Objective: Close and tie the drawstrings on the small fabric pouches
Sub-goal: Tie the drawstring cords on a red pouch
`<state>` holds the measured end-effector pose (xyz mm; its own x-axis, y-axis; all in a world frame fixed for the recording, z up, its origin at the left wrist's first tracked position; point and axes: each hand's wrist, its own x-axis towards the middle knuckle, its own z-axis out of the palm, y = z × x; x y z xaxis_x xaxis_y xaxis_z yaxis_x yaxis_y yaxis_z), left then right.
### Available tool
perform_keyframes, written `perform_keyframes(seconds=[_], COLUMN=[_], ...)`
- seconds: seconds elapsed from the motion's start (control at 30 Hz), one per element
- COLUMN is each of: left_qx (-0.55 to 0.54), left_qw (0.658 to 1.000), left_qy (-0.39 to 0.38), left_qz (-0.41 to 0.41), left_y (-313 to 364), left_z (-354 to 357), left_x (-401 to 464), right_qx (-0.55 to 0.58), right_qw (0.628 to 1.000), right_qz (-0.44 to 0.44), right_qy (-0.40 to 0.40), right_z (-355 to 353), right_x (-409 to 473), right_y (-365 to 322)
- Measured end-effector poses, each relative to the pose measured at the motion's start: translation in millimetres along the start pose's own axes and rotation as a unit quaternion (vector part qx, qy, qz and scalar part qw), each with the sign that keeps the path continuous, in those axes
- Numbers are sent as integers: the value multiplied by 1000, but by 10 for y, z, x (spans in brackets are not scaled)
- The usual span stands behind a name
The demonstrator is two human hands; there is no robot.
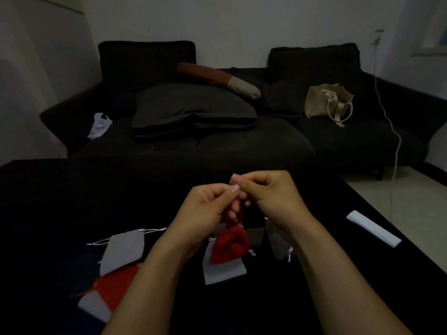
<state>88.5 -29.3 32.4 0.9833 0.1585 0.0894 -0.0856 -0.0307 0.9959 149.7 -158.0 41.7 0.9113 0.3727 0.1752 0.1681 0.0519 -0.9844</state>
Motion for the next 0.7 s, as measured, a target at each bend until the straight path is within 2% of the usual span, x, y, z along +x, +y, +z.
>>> perform_keyframes(seconds=[0.13, 0.27, 0.37, 0.5, 0.6, 0.7], left_qx=[-50, -71, -96, -149, -119, -75], left_qw=[998, 992, 986, 984, 992, 997], left_qy=[28, 90, 134, 91, 43, 16], left_qz=[-32, -49, -37, -36, -28, -17], left_y=[-23, -83, -111, -47, -20, -4], left_z=[9, 21, -22, -70, -125, -208], left_x=[46, 75, 92, 64, 38, 16], right_qx=[24, -81, -54, 17, -22, -80], right_qw=[999, 996, 998, 991, 985, 981], right_qz=[32, -30, -19, 92, 103, 100], right_qy=[-36, 16, 10, -99, -140, -145], right_z=[-43, -36, -31, 11, -22, -37], right_x=[10, 36, 18, -35, -52, -62], right_y=[6, 38, 18, 4, -12, 2])
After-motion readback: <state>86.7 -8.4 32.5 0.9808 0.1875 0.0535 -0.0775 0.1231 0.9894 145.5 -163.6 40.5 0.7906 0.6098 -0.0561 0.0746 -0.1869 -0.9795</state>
